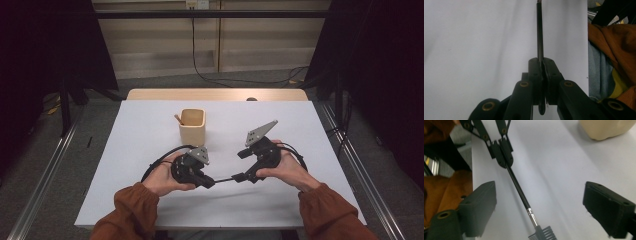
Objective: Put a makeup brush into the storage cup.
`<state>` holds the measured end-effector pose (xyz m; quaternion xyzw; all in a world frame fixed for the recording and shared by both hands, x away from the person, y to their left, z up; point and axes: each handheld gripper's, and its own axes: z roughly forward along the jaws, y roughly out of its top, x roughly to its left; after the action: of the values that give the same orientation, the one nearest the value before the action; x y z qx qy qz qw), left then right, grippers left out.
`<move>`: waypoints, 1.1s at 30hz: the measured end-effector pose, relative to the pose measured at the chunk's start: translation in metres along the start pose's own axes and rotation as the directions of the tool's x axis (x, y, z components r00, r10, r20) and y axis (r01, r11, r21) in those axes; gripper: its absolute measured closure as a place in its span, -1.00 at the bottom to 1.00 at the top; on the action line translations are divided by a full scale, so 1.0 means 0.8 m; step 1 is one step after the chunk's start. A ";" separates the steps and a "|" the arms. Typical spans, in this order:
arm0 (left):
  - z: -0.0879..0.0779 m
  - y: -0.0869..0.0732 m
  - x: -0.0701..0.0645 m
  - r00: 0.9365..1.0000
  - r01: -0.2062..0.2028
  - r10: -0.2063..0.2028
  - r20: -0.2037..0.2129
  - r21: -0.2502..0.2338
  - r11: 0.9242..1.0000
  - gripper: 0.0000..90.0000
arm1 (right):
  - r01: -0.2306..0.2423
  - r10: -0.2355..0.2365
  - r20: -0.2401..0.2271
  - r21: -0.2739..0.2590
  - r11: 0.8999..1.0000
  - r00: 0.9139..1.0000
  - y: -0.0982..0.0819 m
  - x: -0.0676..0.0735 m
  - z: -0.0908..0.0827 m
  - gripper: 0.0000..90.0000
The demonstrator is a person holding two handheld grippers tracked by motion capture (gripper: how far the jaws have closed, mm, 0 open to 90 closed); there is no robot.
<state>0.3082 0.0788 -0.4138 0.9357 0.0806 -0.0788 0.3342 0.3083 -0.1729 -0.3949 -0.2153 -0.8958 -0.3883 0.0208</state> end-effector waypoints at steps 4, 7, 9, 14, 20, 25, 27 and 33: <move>-0.002 -0.003 -0.002 1.000 -0.003 0.003 0.004 -0.009 1.000 0.91 | -0.002 0.002 -0.001 -0.067 0.998 1.000 -0.003 0.002 -0.010 -0.89; -0.005 -0.006 -0.003 1.000 0.000 0.000 -0.005 -0.023 1.000 0.91 | -0.002 0.003 0.009 -0.097 0.995 1.000 -0.004 0.002 -0.013 -0.94; -0.007 -0.009 -0.002 1.000 0.009 -0.009 -0.009 -0.037 0.999 0.91 | -0.012 0.015 0.025 -0.115 0.993 1.000 -0.005 0.003 -0.015 -0.94; -0.013 -0.016 -0.002 1.000 0.023 -0.024 -0.018 -0.060 0.998 0.91 | -0.020 0.029 0.066 -0.126 0.992 0.997 -0.014 0.002 -0.014 -0.92; -0.018 -0.022 -0.002 0.999 0.029 -0.032 -0.028 -0.081 0.996 0.91 | -0.025 0.040 0.075 -0.188 0.982 0.996 -0.018 0.003 -0.026 -0.91; -0.025 -0.029 -0.004 0.998 0.036 -0.040 -0.043 -0.093 0.995 0.91 | -0.017 0.038 0.091 -0.215 0.976 0.995 -0.027 0.005 -0.034 -0.92; -0.027 -0.031 -0.004 0.998 0.047 -0.052 -0.045 -0.108 0.993 0.91 | -0.019 0.041 0.097 -0.217 0.976 0.994 -0.032 0.005 -0.035 -0.92; -0.034 -0.036 -0.004 0.996 0.056 -0.065 -0.064 -0.141 0.988 0.91 | -0.022 0.052 0.113 -0.251 0.968 0.992 -0.042 0.005 -0.043 -0.93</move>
<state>0.3021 0.1176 -0.4098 0.9095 0.1257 -0.0511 0.3930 0.2869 -0.2157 -0.3931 -0.2557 -0.8353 -0.4839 -0.0525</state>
